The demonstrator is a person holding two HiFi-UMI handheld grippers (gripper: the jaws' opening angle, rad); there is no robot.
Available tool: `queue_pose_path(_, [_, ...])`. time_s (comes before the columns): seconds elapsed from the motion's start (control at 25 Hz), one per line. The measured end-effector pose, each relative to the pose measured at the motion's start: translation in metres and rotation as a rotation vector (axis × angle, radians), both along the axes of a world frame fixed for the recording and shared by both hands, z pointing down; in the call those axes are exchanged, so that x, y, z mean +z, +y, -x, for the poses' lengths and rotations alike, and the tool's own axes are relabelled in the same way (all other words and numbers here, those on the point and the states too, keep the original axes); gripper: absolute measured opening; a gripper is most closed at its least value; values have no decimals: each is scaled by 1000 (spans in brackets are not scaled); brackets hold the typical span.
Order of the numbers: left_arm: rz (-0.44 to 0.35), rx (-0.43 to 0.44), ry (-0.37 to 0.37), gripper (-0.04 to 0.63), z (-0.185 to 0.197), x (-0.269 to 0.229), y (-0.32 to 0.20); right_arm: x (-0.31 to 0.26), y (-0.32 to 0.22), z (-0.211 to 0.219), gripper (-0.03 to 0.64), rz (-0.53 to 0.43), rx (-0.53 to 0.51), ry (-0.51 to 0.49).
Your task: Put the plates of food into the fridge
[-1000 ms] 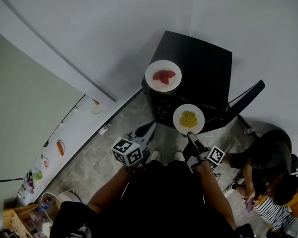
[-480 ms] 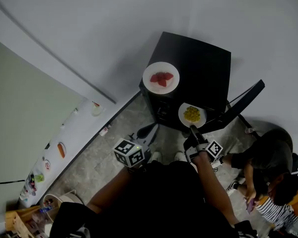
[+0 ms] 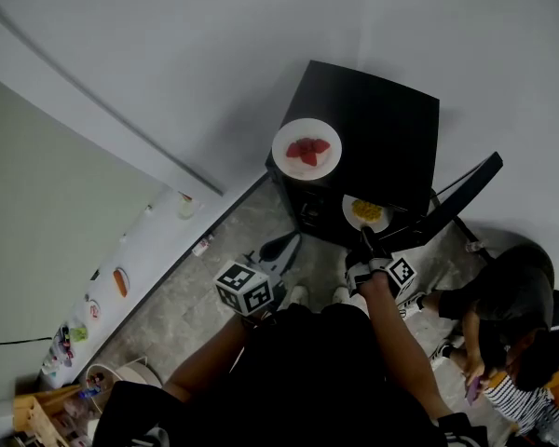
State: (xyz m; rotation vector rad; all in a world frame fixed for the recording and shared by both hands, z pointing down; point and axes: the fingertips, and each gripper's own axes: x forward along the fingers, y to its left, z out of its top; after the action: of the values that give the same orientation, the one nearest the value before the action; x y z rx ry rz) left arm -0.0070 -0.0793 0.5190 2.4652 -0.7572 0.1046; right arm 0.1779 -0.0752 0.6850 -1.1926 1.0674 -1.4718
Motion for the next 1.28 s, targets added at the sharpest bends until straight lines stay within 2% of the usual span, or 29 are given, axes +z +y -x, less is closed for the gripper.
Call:
queue_pose_path(0.12, [20,0,25,23,-1,0,-1,5,-8,-4,32,16,41,-3])
queue_pose_path(0.6, [6,34,-21,23,0,7,6,13,-31,-24,32,61,140,-6])
queue_pose_path(1.04, [1,41,-22,23,-1,5,4,14,-36,-34,32,78,207,49])
queue_pose_path(1.28, [6,43,-26,23,0,6,8,13,-40,-42,32,98,249,115])
